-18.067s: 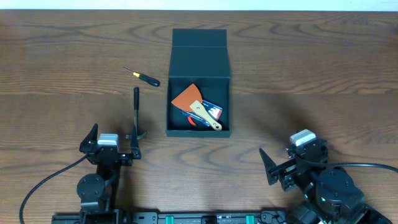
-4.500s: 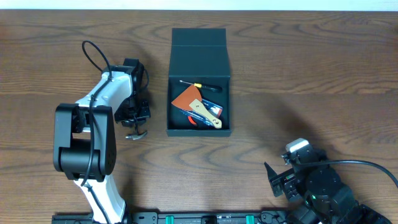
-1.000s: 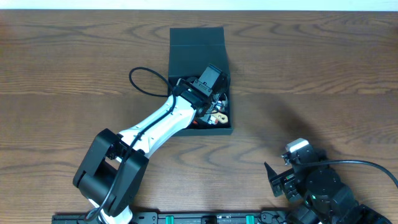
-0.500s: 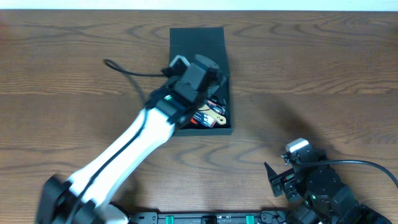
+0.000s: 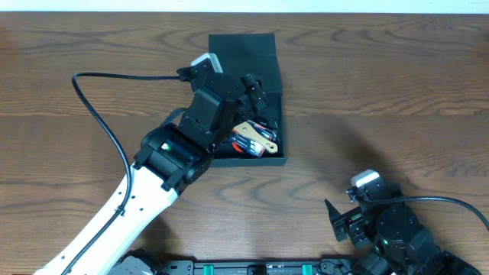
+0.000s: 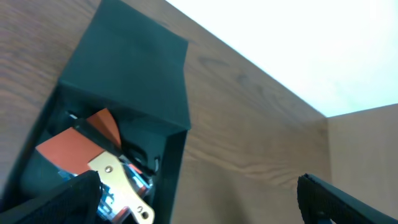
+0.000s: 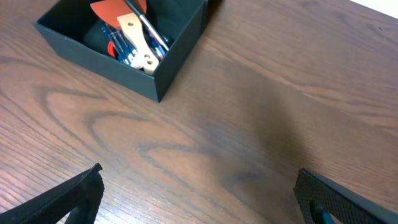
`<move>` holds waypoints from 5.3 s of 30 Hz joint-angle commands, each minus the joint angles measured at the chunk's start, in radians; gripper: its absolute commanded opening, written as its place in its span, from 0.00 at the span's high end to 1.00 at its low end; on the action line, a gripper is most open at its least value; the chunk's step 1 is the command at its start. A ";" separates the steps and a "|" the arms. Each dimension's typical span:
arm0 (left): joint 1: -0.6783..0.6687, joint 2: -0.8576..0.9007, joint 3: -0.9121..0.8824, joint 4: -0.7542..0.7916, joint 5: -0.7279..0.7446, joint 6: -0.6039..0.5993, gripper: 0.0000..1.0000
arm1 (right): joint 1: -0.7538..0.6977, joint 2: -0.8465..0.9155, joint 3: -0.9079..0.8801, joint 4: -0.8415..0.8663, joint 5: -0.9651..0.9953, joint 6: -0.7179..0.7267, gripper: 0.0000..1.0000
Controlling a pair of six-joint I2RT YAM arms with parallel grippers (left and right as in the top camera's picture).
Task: Pack container
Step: 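Open the left gripper and lift it out of the box, then raise both grippers to the box lid's two sides, then push the lid forward and down with both grippers to close it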
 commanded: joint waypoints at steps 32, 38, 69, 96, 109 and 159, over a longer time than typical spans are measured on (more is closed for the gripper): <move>0.369 0.003 0.014 -0.050 0.230 0.034 0.04 | -0.356 0.600 0.304 0.386 -0.316 0.047 0.01; 0.450 0.003 0.013 -0.074 0.229 -0.004 0.21 | -0.406 0.819 0.424 0.530 -0.403 0.047 0.01; 0.756 0.632 0.050 0.328 0.814 -0.395 0.94 | -0.719 1.520 0.586 0.865 -0.792 0.829 0.99; 0.674 0.935 0.156 0.392 1.028 -0.475 0.95 | -0.634 1.833 0.586 1.127 -0.961 1.195 0.99; 0.637 0.952 0.156 0.465 1.043 -0.510 0.94 | -0.583 1.947 0.636 1.253 -1.002 1.252 0.99; 0.631 0.939 0.328 0.820 1.648 -0.332 0.95 | -0.587 1.763 0.645 1.680 -1.295 0.968 0.99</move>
